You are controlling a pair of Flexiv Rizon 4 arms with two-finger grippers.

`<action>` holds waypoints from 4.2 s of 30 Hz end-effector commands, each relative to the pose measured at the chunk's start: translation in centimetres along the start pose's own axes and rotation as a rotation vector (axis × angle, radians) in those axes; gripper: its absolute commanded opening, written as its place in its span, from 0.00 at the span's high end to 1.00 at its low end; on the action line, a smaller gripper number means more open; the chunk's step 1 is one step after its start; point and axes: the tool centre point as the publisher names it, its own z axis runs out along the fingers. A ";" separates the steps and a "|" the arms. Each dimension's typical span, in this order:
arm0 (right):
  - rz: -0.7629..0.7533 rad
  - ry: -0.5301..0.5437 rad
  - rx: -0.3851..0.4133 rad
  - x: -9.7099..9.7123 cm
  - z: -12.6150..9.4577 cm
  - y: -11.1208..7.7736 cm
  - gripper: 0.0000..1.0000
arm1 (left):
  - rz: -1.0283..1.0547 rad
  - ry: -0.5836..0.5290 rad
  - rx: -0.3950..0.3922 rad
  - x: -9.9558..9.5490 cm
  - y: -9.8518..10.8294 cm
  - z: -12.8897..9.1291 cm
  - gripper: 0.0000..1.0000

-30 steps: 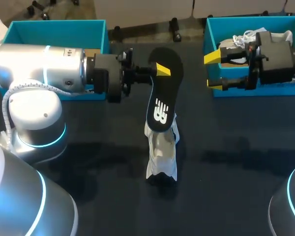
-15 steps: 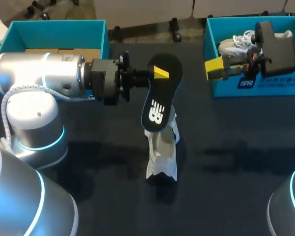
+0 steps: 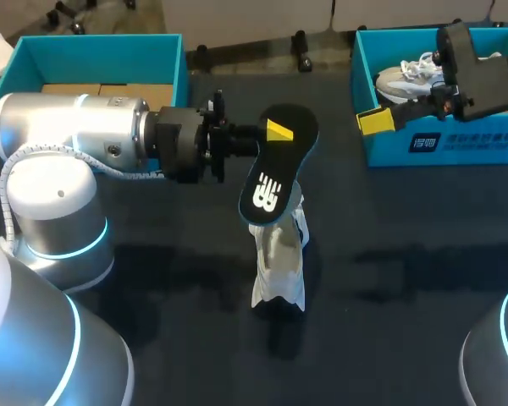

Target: Take the shoe out of the shoebox, open the shoe tongue, remove and reinsert the insole, then place the shoe into the shoebox

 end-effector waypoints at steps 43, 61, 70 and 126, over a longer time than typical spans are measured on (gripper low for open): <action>-0.547 -0.179 0.205 -4.0 2.3 -8.8 0.00 | -0.365 -0.142 0.042 4.4 -2.9 -2.1 1.00; -0.634 -0.262 0.306 -6.4 4.2 -11.2 0.00 | -0.464 -0.172 0.064 4.8 -2.1 -2.4 1.00; -0.683 -0.299 0.359 -7.6 5.0 -13.1 0.00 | -0.499 -0.191 0.078 4.7 -2.3 -2.1 1.00; -0.623 -0.276 0.438 -10.7 5.9 -15.8 0.00 | -0.734 -0.216 0.121 10.4 -4.7 -0.4 1.00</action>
